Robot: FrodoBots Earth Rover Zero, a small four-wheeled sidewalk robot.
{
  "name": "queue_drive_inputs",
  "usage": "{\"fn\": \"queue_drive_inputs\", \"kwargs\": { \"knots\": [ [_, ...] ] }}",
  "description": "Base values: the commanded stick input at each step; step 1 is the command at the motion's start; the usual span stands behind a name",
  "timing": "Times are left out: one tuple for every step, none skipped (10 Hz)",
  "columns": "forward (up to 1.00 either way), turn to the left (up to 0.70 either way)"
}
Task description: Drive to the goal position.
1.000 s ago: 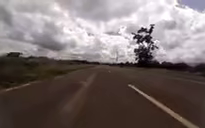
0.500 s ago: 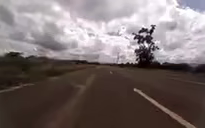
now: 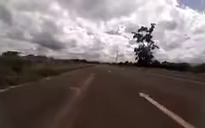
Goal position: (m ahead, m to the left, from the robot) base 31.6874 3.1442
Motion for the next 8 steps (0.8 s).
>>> {"fn": "queue_drive_inputs", "kwargs": {
  "knots": [
    [1.00, -0.19],
    [1.00, -0.34],
    [1.00, -0.38],
    [1.00, -0.34],
    [1.00, 0.00],
    [1.00, 0.00],
    [1.00, 0.00],
    [1.00, 0.00]
  ]
}}
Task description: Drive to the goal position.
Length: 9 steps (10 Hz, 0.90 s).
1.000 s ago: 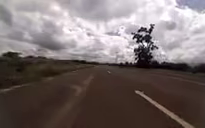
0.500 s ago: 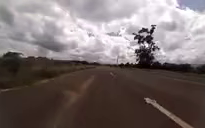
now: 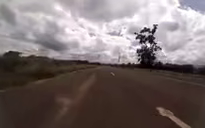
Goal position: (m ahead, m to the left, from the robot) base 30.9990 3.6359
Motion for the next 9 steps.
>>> {"fn": "queue_drive_inputs", "kwargs": {
  "knots": [
    [1.00, 0.00],
    [1.00, 0.00],
    [1.00, 0.00],
    [1.00, 0.00],
    [1.00, 0.00],
    [1.00, 0.00],
    [1.00, 0.00],
    [1.00, 0.00],
    [1.00, 0.00]
  ]
}}
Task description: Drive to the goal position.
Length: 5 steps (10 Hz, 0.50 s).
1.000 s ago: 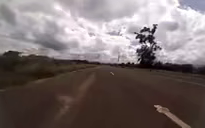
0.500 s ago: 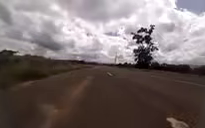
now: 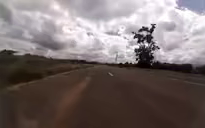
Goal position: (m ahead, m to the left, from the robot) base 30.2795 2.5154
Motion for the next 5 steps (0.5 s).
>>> {"fn": "queue_drive_inputs", "kwargs": {
  "knots": [
    [1.00, 0.00],
    [1.00, 0.00],
    [1.00, 0.00],
    [1.00, 0.00],
    [1.00, 0.00]
  ]
}}
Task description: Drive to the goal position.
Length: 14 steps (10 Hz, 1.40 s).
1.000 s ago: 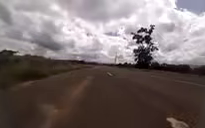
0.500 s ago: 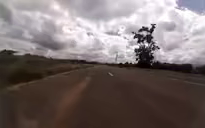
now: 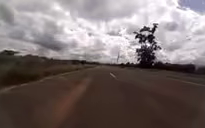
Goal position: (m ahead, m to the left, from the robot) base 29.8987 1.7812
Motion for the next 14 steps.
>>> {"fn": "queue_drive_inputs", "kwargs": {
  "knots": [
    [1.00, 0.00],
    [1.00, 0.00],
    [1.00, 0.00],
    [1.00, 0.00],
    [1.00, 0.00],
    [1.00, 0.00],
    [1.00, 0.00],
    [1.00, -0.04],
    [1.00, -0.18],
    [1.00, -0.15],
    [1.00, -0.08],
    [1.00, -0.02],
    [1.00, 0.00],
    [1.00, 0.00]
  ]
}}
